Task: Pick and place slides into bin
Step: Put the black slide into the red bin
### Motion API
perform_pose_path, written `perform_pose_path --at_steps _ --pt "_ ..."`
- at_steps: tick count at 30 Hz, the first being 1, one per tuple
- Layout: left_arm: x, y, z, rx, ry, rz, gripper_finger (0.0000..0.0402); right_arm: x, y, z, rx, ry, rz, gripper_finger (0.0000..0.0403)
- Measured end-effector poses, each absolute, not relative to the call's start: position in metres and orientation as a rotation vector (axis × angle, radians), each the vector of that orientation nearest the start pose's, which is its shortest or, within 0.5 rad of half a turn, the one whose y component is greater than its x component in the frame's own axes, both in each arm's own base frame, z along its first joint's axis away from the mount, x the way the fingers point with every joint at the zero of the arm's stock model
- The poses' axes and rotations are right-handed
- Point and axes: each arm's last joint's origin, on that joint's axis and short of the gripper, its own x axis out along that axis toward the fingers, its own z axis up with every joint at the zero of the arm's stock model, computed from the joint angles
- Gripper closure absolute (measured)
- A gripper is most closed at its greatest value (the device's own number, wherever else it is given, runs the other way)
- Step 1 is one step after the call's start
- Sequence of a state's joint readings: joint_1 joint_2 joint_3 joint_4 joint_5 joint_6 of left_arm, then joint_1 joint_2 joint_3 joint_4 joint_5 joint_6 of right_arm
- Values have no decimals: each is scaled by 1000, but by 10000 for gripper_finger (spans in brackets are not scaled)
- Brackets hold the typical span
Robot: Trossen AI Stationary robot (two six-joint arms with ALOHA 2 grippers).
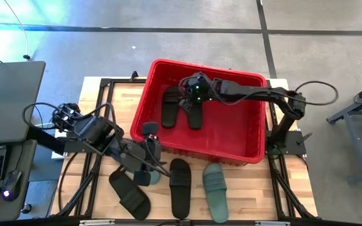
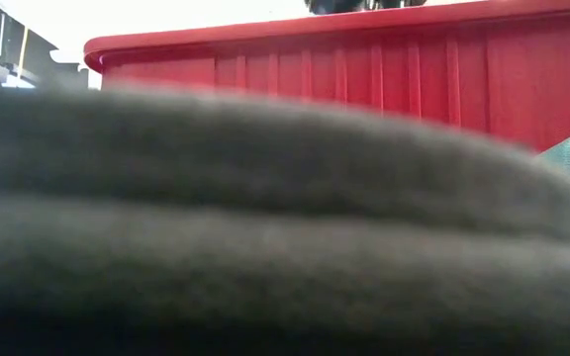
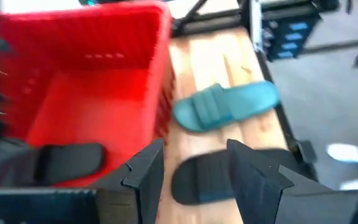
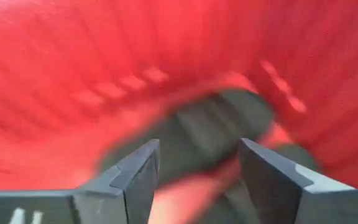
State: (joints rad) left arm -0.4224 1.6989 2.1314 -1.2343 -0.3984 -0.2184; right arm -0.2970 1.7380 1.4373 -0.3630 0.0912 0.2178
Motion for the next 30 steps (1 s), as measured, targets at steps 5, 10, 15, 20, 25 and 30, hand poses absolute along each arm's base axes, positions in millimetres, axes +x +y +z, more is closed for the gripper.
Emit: perform_pose_path --at_steps 5,10,15,20,25,30 --pt "301 -137 436 95 862 -110 245 376 -77 342 405 544 -101 218" --pt "305 -162 410 69 1042 -222 245 367 -33 361 500 677 327 233" --pt "305 -193 384 6 1178 -196 245 358 10 360 624 858 441 250" --pt "299 -213 363 -33 1274 -6 245 351 59 350 639 987 508 262" --pt "298 -227 343 -63 1327 144 245 339 111 347 516 1018 515 265" --pt "303 -233 325 -87 1343 189 245 325 151 345 378 1002 456 265"
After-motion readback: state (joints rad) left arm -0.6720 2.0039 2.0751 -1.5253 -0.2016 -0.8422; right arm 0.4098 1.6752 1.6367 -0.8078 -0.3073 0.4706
